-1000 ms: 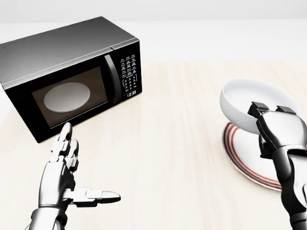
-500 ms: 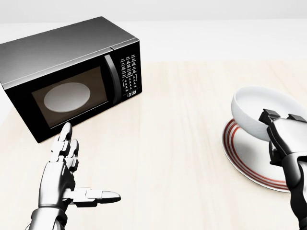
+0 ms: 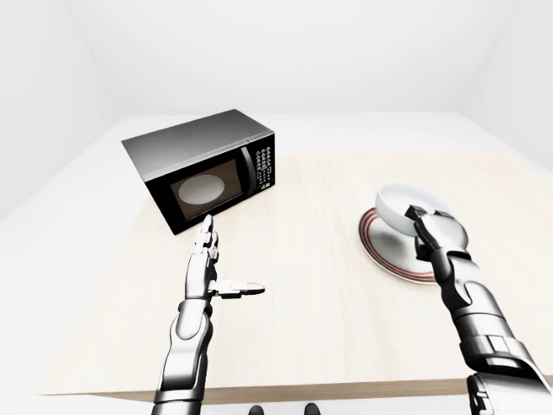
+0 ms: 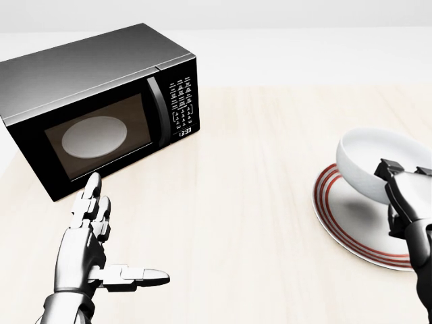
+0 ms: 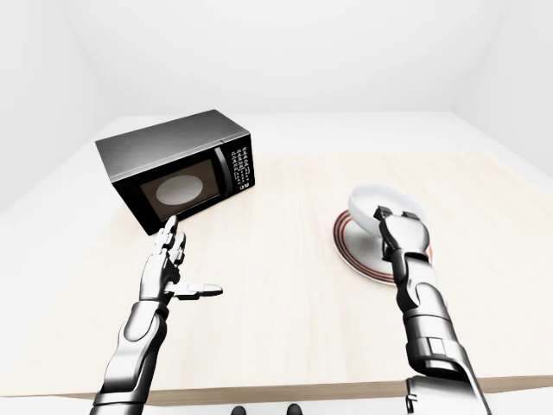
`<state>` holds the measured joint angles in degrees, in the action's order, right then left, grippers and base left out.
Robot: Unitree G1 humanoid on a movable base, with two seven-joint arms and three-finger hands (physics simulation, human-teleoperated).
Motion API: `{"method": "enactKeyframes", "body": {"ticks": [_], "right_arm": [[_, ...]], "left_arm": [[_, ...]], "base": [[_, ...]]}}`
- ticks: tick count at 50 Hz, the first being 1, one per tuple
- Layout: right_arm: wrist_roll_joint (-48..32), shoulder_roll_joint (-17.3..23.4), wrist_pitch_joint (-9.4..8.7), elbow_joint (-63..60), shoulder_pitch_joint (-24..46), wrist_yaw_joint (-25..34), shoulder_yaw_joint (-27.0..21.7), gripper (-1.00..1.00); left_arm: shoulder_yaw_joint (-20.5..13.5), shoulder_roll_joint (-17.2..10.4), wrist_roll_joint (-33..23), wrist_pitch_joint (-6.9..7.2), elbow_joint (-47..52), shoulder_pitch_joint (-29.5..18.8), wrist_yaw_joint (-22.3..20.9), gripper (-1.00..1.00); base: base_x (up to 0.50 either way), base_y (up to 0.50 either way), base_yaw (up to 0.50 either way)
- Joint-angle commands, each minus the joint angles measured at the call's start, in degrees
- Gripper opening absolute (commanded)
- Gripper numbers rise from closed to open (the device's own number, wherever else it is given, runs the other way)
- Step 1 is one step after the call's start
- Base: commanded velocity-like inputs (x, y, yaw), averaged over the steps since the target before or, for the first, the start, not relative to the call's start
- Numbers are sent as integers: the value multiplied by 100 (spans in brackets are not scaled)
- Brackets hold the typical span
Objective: Pick up the white bowl and put it on the plate.
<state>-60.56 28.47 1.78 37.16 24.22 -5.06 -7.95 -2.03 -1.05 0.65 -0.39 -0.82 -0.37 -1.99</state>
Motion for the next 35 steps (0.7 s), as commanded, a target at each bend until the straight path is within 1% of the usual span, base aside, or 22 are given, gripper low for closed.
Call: {"method": "enactKeyframes", "body": {"ticks": [1, 8, 10, 19, 23, 35], "right_arm": [[-276, 72, -51, 162, 84, -237, -14, -100], [-244, 91, 2, 488, 148, -427, 41, -100], [-233, 100, -18, 484, 150, -406, 48, -100], [-196, 130, 24, 834, 305, -551, 116, -100], [-190, 132, -7, 804, 304, -511, 142, -100], [-167, 132, 13, 837, 271, -527, 144, -100]], "left_arm": [[0, 0, 1, 1, 0, 0, 1, 100], [0, 0, 0, 0, 0, 0, 0, 100], [1, -1, -1, -2, -1, 0, 0, 100], [0, 0, 0, 0, 0, 0, 1, 100], [0, 0, 0, 0, 0, 0, 1, 100], [0, 0, 0, -1, 0, 0, 2, 100]], "base": [[0, 0, 0], [0, 0, 0], [0, 0, 0], [0, 0, 0], [0, 0, 0], [0, 0, 0]]}}
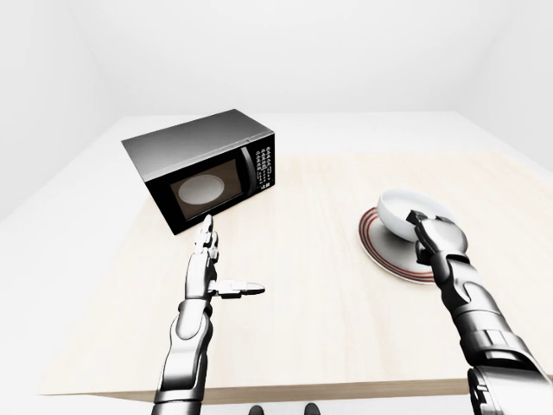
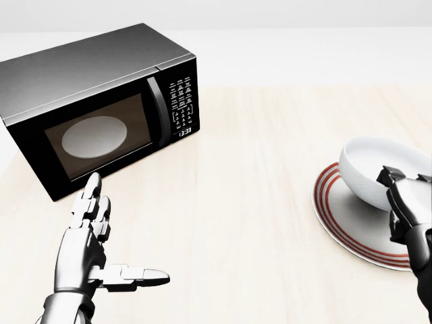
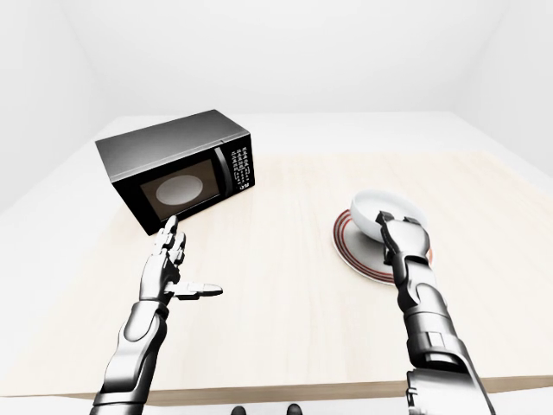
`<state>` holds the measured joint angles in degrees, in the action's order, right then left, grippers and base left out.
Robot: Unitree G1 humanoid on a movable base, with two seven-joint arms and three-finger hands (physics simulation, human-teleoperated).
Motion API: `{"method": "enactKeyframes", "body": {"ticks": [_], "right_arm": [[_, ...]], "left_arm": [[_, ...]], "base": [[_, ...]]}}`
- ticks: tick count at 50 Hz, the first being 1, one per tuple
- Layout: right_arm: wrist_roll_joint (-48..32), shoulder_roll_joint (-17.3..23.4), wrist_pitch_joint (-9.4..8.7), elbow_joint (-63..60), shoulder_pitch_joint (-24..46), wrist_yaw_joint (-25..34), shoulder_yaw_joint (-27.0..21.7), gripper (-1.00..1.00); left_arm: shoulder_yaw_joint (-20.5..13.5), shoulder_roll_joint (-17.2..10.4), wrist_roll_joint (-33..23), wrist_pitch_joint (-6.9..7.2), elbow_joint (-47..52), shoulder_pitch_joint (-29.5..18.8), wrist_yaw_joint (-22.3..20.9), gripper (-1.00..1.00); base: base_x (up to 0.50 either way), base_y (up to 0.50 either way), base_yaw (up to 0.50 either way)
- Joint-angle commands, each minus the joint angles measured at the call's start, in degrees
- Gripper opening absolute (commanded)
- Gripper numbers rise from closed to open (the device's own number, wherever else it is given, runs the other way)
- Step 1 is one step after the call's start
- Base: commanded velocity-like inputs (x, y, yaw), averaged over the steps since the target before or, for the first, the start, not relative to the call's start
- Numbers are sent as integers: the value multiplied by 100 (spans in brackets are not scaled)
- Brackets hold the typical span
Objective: Pick up the white bowl and put it on the plate.
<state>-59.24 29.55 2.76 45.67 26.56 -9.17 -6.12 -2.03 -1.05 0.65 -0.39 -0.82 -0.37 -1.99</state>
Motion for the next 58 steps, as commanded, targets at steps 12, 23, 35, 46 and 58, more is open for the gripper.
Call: {"method": "enactKeyframes", "body": {"ticks": [12, 23, 35, 46, 58], "right_arm": [[-273, 16, -125, -135, -23, -1, -47, 100], [-324, -141, -543, -2981, -570, 1529, -611, 100], [-200, -108, -776, -6238, -41, 3754, -1150, 100], [291, 1090, -776, -7795, 1966, 4917, -1284, 100], [834, 2008, -776, -8362, 3348, 4917, -1136, 100]], "left_arm": [[0, 0, 1, -1, 0, 0, 0, 100], [0, 0, 1, -3, -1, 0, 0, 100], [0, 0, 2, -1, -1, 0, 1, 100], [0, 0, 1, -2, -1, 0, -1, 100], [0, 0, 2, 0, -1, 0, 0, 100]], "base": [[0, 0, 0], [0, 0, 0], [0, 0, 0], [0, 0, 0], [0, 0, 0]]}}
